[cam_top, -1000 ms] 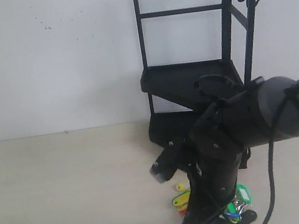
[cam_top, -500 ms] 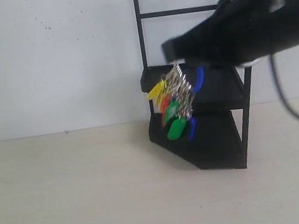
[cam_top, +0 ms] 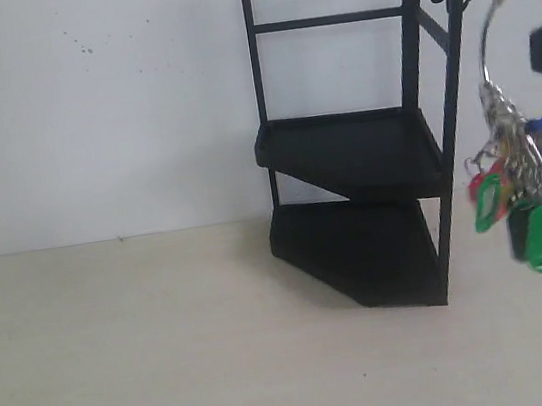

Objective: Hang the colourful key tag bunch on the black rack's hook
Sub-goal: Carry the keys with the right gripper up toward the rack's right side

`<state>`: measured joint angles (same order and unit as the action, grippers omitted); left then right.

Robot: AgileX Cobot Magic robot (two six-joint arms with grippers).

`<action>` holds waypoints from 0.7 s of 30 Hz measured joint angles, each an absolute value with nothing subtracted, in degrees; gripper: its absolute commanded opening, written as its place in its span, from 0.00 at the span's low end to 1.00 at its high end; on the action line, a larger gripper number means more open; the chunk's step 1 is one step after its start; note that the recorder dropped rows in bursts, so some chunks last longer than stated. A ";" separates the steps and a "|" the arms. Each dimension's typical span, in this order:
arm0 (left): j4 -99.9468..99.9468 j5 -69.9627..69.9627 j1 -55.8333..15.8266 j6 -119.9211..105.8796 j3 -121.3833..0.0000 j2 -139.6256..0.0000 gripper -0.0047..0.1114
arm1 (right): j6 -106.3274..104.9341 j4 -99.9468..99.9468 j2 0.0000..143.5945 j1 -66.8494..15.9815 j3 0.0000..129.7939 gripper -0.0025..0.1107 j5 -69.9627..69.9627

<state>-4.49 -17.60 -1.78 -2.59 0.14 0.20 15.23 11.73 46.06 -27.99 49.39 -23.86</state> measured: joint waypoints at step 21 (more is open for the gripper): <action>-4.49 -17.60 -1.78 -2.59 0.14 0.20 0.08 | 20.93 11.28 48.66 -25.85 48.40 0.02 -16.34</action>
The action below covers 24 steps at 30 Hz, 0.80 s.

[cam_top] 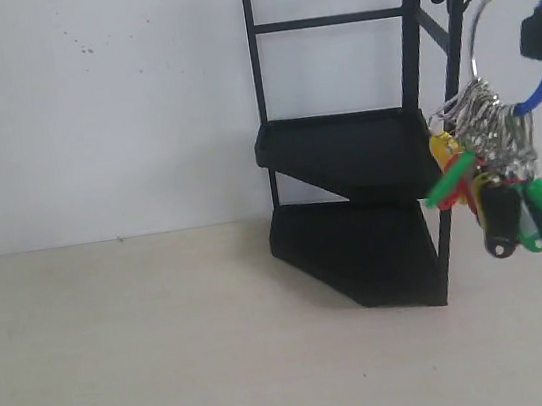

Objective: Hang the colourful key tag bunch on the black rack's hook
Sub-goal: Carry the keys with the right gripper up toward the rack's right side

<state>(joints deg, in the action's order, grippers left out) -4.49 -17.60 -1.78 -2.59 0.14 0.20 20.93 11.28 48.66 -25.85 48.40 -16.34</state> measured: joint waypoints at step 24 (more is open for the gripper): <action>-4.49 -17.60 -1.78 -2.59 0.14 0.20 0.08 | 16.05 11.68 53.92 -26.65 48.40 0.02 -16.68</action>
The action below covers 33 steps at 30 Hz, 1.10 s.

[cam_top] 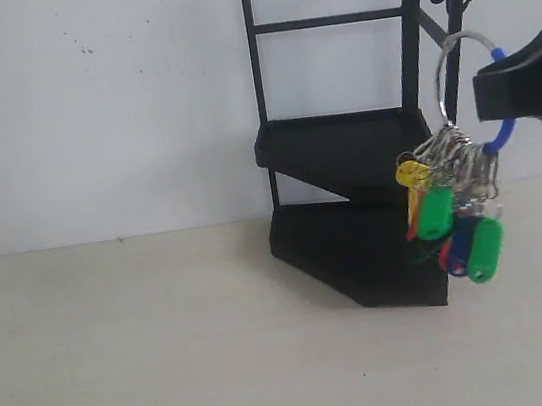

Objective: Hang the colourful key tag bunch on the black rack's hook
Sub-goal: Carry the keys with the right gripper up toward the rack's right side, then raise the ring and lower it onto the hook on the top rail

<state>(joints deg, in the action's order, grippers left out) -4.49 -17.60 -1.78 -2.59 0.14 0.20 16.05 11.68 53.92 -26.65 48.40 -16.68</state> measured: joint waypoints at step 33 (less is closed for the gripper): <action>-4.49 -17.60 -1.78 -2.59 0.14 0.20 0.08 | -5.87 13.17 92.45 -9.64 86.10 0.02 -21.40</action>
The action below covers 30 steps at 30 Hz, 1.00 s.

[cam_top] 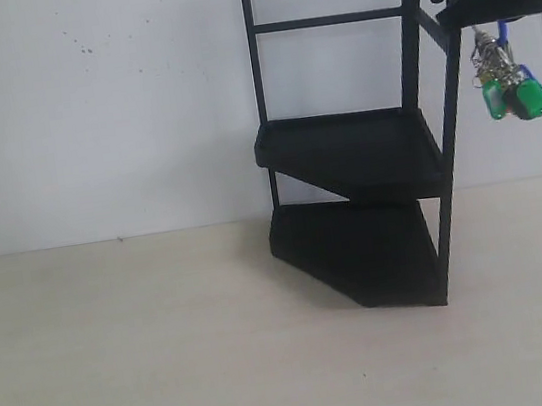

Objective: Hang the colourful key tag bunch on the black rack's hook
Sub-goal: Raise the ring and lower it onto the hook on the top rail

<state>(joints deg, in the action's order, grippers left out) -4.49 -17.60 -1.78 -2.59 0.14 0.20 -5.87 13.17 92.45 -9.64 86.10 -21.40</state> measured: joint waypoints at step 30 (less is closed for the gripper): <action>-4.49 -17.60 -1.78 -2.59 0.14 0.20 0.08 | -6.94 12.11 91.53 -11.39 86.42 0.22 -28.84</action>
